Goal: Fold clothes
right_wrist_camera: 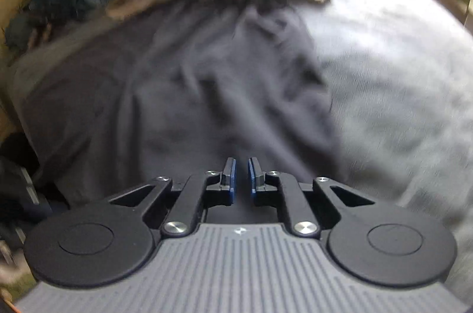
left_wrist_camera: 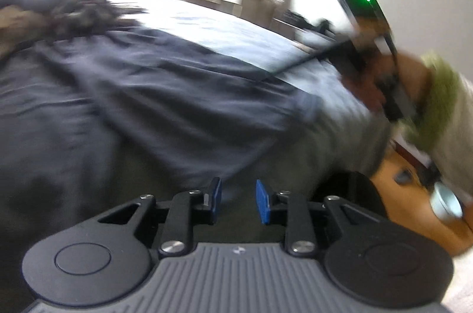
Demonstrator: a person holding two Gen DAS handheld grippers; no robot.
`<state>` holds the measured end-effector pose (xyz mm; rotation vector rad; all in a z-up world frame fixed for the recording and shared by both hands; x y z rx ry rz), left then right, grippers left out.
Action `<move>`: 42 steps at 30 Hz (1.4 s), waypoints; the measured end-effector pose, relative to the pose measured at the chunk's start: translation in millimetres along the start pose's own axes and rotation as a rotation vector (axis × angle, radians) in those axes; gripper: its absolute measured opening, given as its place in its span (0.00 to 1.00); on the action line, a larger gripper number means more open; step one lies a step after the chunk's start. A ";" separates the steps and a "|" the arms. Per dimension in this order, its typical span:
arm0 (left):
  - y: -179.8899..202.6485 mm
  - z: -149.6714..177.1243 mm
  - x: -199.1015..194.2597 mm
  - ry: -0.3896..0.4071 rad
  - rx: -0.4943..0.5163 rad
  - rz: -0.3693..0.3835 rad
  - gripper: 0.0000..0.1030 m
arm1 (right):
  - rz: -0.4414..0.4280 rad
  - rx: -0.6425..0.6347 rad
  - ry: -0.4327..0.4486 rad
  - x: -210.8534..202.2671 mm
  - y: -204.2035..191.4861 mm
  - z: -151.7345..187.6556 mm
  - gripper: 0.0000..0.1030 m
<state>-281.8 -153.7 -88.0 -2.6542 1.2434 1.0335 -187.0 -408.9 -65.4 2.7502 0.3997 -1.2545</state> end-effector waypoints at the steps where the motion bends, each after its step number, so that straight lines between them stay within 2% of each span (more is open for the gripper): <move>1: -12.1 0.6 -9.8 0.015 -0.038 -0.021 0.28 | 0.022 0.000 -0.028 3.5 4.8 10.0 0.08; 6: -87.5 -2.7 -66.4 0.090 -0.232 -0.151 0.32 | 0.101 0.128 -0.079 -26.6 38.3 43.3 0.08; 9: -134.0 -10.1 -108.0 0.145 -0.339 -0.232 0.33 | 0.164 0.158 -0.069 -49.8 46.6 47.5 0.10; 11: -159.1 -22.0 -137.7 0.174 -0.373 -0.302 0.33 | 0.148 0.175 -0.019 -61.8 37.4 36.0 0.10; 13: -179.0 -40.0 -173.6 0.212 -0.367 -0.390 0.33 | 0.103 0.146 0.035 -60.9 18.1 19.1 0.11; 16: -198.7 -77.5 -233.3 0.261 -0.307 -0.553 0.36 | 0.021 0.083 0.111 -55.0 -17.4 -10.1 0.16; 19: -209.1 -110.8 -276.4 0.290 -0.231 -0.726 0.40 | -0.054 0.023 0.131 -33.5 -50.8 -32.7 0.19; 21: -216.2 -125.0 -285.2 0.297 -0.200 -0.782 0.43 | -0.083 0.003 0.131 -18.0 -62.8 -44.7 0.23; 24: -228.4 -129.9 -263.6 0.262 -0.237 -0.712 0.44 | -0.085 0.026 0.122 5.1 -62.3 -62.2 0.27; 28: -247.6 -122.5 -197.4 0.163 -0.255 -0.608 0.44 | -0.071 0.118 0.132 31.3 -35.3 -100.0 0.33; 31: -257.7 -122.9 -142.3 0.116 -0.242 -0.539 0.44 | -0.045 0.145 0.140 57.6 -10.3 -133.0 0.50; 32: -261.6 -123.5 -125.2 0.099 -0.239 -0.518 0.44 | -0.030 0.147 0.138 68.6 -3.0 -142.4 0.51; 38: -282.4 -112.6 -55.0 -0.008 -0.194 -0.499 0.46 | 0.053 0.198 0.095 132.4 41.5 -182.2 0.54; 42: -294.2 -111.7 -34.1 -0.041 -0.177 -0.499 0.47 | 0.039 0.229 0.041 164.0 57.4 -199.7 0.54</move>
Point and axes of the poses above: each gripper's, at about its wrist camera, not at the fingertips, and x roughly the way its jaws point, y to its right, z to its underside, the point moved 6 cm from there along x, roughly the way its jaws point, and after that the axes turned 2 degrees about z, right-handed, at the moved point
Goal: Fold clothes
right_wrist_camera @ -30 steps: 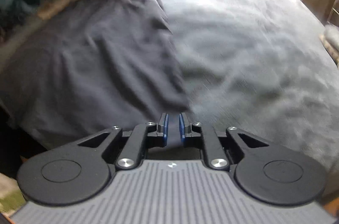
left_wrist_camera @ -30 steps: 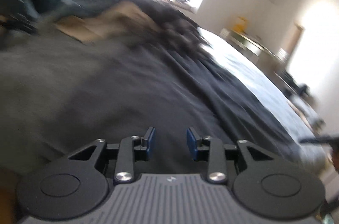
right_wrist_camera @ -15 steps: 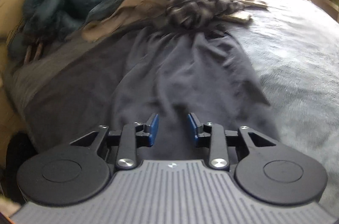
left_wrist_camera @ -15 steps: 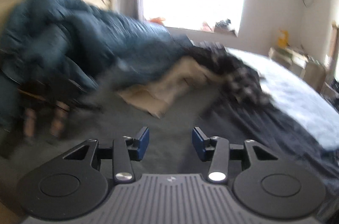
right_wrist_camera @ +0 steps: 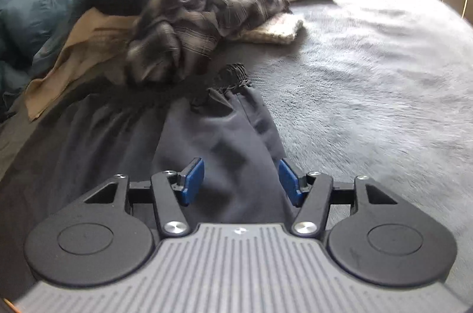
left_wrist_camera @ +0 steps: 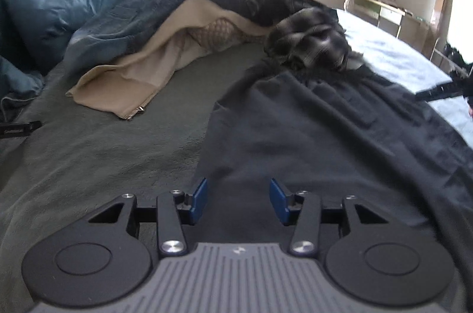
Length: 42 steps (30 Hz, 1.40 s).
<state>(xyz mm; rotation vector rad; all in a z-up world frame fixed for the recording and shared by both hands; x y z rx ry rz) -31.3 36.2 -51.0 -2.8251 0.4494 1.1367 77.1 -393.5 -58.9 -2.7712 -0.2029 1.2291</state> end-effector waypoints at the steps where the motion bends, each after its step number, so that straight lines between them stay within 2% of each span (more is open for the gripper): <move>1: -0.2 -1.3 3.7 0.002 0.001 -0.003 0.48 | -0.012 0.008 -0.025 8.9 0.6 -3.1 0.54; 3: -1.3 -2.9 10.4 0.009 -0.004 -0.007 0.49 | -0.022 0.011 -0.061 22.0 -1.7 -3.9 0.50; 5: -2.0 -2.3 15.9 0.009 -0.008 -0.009 0.50 | -0.017 -0.023 -0.092 26.5 -7.1 -1.2 0.02; 7: -2.2 -2.2 21.7 0.002 -0.003 -0.009 0.50 | 0.032 -0.101 -0.076 24.8 -14.5 0.3 0.01; 9: -1.7 -1.3 27.0 -0.005 0.005 -0.014 0.50 | 0.086 -0.158 -0.044 20.3 -16.9 -1.9 0.01; 13: -0.7 -3.7 33.3 -0.004 0.019 -0.015 0.50 | 0.146 -0.177 -0.020 15.0 -3.7 -10.6 0.01; 25: 1.1 -9.5 49.5 -0.012 0.056 -0.044 0.51 | 0.248 -0.203 -0.040 29.8 25.5 -9.5 0.02; 28: -0.3 -7.4 51.8 -0.013 0.066 -0.080 0.51 | 0.258 -0.174 -0.046 33.0 33.5 -6.3 0.11; 29: 0.1 -7.6 48.2 0.000 0.068 -0.098 0.51 | 0.259 -0.157 -0.028 26.0 35.9 -7.0 0.23; 31: 6.7 -7.7 33.6 0.027 0.076 -0.097 0.50 | 0.257 -0.122 0.005 11.4 40.9 -8.0 0.32; 35: 41.6 -5.7 -15.0 0.096 0.102 0.002 0.51 | 0.184 -0.018 0.021 -39.8 58.3 2.7 0.40; 40: 117.5 9.5 -64.6 0.101 0.148 0.252 0.51 | 0.075 0.063 0.022 -125.3 80.2 40.0 0.40; 42: 149.4 21.3 -76.9 0.070 0.155 0.353 0.51 | 0.018 0.084 -0.014 -148.4 84.4 65.0 0.40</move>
Point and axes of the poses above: each gripper's, at about its wrist camera, not at the fingertips, and x roughly the way its jaws point, y to its right, z to its underside, the point moved 6 cm from there along x, roughly the way its jaws point, and after that the axes turned 2 degrees about z, right-handed, at the moved point
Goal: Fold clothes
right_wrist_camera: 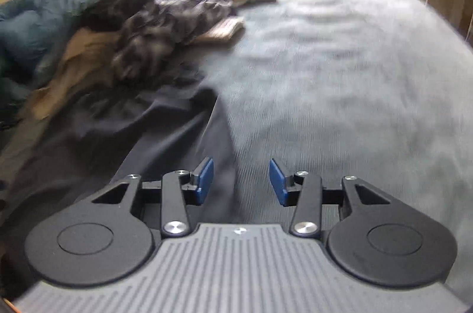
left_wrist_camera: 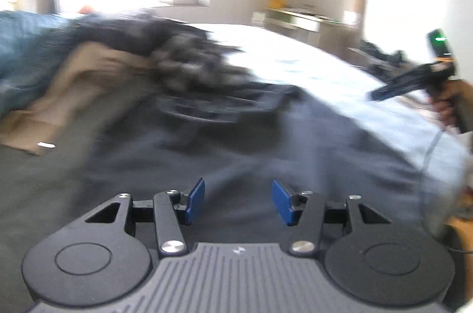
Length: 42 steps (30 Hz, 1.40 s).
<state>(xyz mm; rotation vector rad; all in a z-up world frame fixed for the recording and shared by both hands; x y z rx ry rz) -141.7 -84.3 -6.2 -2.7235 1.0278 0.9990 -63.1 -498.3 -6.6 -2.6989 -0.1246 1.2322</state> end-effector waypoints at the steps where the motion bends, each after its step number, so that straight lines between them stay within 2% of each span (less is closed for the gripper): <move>1: 16.4 5.3 1.4 -0.019 -0.011 0.053 0.51 | -0.012 0.003 -0.029 -5.0 1.3 15.3 0.40; 3: 44.3 20.9 7.2 -0.065 -0.056 0.153 0.50 | -0.036 0.010 -0.085 -14.6 3.9 45.9 0.40; 6: 76.6 51.0 19.2 -0.140 -0.116 0.219 0.47 | -0.044 0.025 -0.139 -19.3 9.4 90.4 0.40; 10: 95.7 79.3 31.9 -0.172 -0.177 0.177 0.43 | -0.081 0.101 -0.171 -23.4 20.8 129.8 0.41; 13: 100.9 91.4 40.1 -0.161 -0.223 0.144 0.43 | -0.115 0.156 -0.148 -26.5 27.9 142.4 0.42; 15: 103.7 96.3 45.3 -0.158 -0.249 0.124 0.32 | -0.145 0.194 -0.133 -29.9 31.5 147.6 0.41; 16: 104.6 97.9 47.7 -0.156 -0.263 0.116 0.23 | -0.153 0.193 -0.127 -31.0 30.8 149.6 0.39; 17: 105.6 99.6 50.1 -0.154 -0.276 0.108 0.12 | -0.150 0.178 -0.122 -32.7 29.5 151.5 0.28; 19: 107.5 102.9 54.8 -0.149 -0.304 0.093 0.04 | -0.118 0.129 -0.109 -35.7 26.3 155.6 0.08; 20: 108.5 103.9 56.1 -0.145 -0.317 0.087 0.03 | -0.102 0.106 -0.102 -37.2 24.5 156.9 0.03; 22: 110.8 102.4 53.4 -0.130 -0.345 0.096 0.03 | -0.084 0.076 -0.060 -48.1 24.3 152.5 0.01; 26: 122.0 93.3 41.9 -0.099 -0.382 0.193 0.03 | -0.056 0.060 0.019 -71.7 26.7 134.7 0.00; 29: 131.7 88.7 40.3 -0.095 -0.406 0.267 0.03 | -0.003 0.038 0.042 -81.3 32.0 123.1 0.00; 31: 136.2 87.3 44.8 -0.095 -0.415 0.289 0.03 | 0.020 0.038 0.050 -84.1 37.1 118.7 0.00; 35: 142.3 88.3 58.9 -0.106 -0.432 0.324 0.03 | 0.074 0.026 0.050 -79.9 46.0 113.6 0.00; 38: 144.0 95.9 77.3 -0.143 -0.454 0.330 0.03 | 0.135 -0.007 0.015 -62.1 52.3 117.5 0.00; 42: 148.4 105.3 90.1 -0.180 -0.425 0.343 0.05 | 0.196 0.007 -0.046 -33.4 68.5 131.9 0.02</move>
Point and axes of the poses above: each gripper's, at about its wrist camera, not at the fingertips, and x roughly the way its jaws point, y to its right, z to its underside, the point moved 6 cm from there along x, roughly the way its jaws point, and after that the axes turned 2 degrees about z, right-handed, at the moved point
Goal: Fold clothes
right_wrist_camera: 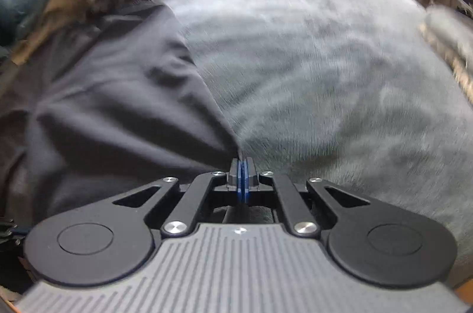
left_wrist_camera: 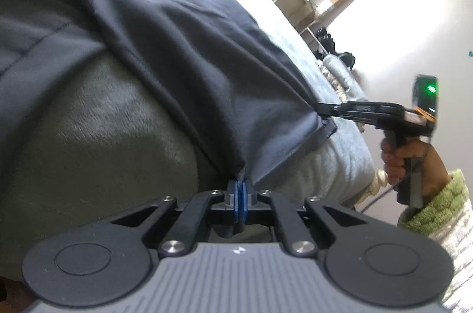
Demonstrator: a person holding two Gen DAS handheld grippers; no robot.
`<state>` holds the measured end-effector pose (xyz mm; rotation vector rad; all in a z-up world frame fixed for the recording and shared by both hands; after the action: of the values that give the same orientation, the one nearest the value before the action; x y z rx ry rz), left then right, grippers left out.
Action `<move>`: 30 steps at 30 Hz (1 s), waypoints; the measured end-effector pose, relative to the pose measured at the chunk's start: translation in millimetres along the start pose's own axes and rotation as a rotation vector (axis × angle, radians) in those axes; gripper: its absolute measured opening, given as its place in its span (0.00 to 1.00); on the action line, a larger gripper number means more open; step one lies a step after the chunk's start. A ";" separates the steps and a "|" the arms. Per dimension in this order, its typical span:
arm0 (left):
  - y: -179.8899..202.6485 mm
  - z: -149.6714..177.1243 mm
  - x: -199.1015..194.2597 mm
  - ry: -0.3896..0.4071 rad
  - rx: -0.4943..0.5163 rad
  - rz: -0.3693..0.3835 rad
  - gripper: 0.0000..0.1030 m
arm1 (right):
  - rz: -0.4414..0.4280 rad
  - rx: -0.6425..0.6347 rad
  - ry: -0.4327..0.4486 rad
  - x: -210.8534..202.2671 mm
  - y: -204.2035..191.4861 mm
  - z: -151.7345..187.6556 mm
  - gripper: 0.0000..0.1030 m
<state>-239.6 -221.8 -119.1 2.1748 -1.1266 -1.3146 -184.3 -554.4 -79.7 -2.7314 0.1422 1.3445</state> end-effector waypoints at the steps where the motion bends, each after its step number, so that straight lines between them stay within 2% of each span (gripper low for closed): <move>1: 0.6 2.6 -0.4 -0.012 0.020 0.004 0.07 | 0.039 -0.004 -0.009 7.0 3.3 2.6 0.03; 4: 1.8 11.2 -9.4 -0.034 0.084 0.019 0.24 | 0.094 0.034 0.040 2.4 16.1 -0.7 0.06; 6: 2.2 16.4 -19.0 -0.027 0.127 0.013 0.26 | 0.157 0.042 0.098 -11.8 20.9 -6.2 0.10; 7: 1.5 18.7 -23.4 -0.025 0.146 0.004 0.29 | 0.143 0.034 0.138 -22.7 14.5 -9.8 0.10; 9: -2.3 18.0 -29.8 -0.018 0.168 -0.018 0.31 | 0.037 0.003 0.181 -37.6 -12.8 -13.7 0.10; 12: -11.2 18.9 -47.9 -0.004 0.169 -0.058 0.34 | -0.176 -0.145 0.159 -43.1 -81.2 -3.0 0.09; 13: -16.6 18.0 -57.3 0.007 0.158 -0.074 0.34 | -0.223 -0.207 0.133 -40.0 -102.6 6.1 0.09; 15: -28.5 17.6 -82.7 0.048 0.139 -0.110 0.37 | -0.260 -0.252 0.075 -29.0 -121.8 22.7 0.09; 18: -51.1 12.0 -127.3 0.136 0.090 -0.185 0.37 | -0.190 -0.204 -0.010 -8.6 -103.7 42.5 0.09; 21: -78.6 -2.3 -186.6 0.236 0.041 -0.293 0.36 | -0.103 -0.071 -0.001 -21.8 -73.2 40.3 0.10; 22: -84.4 -10.5 -209.1 0.274 0.042 -0.335 0.36 | -0.071 -0.055 0.021 -32.0 -68.6 36.3 0.12; 24: -87.8 -32.3 -259.1 0.351 0.084 -0.443 0.36 | -0.070 -0.055 0.068 -50.3 -77.2 29.6 0.12; 28: -75.2 -78.6 -365.0 0.468 0.194 -0.697 0.39 | -0.238 -0.082 0.191 -83.0 -133.8 11.1 0.12; 30: -68.5 -93.5 -399.4 0.486 0.240 -0.799 0.42 | -0.350 -0.119 0.239 -91.8 -173.5 7.0 0.14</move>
<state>-228.2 123.6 112.2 3.0586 -0.2200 -0.8100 -223.8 -377.7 -3.6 -2.8291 -0.3945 0.9614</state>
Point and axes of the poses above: each gripper's, at about its wrist camera, not at the fingertips, and x roughly the way its jaws point, y to its right, z to its underside, the point moved 6 cm from there along x, roughly the way its jaws point, and after that the axes turned 2 degrees about z, right-handed, at the moved point
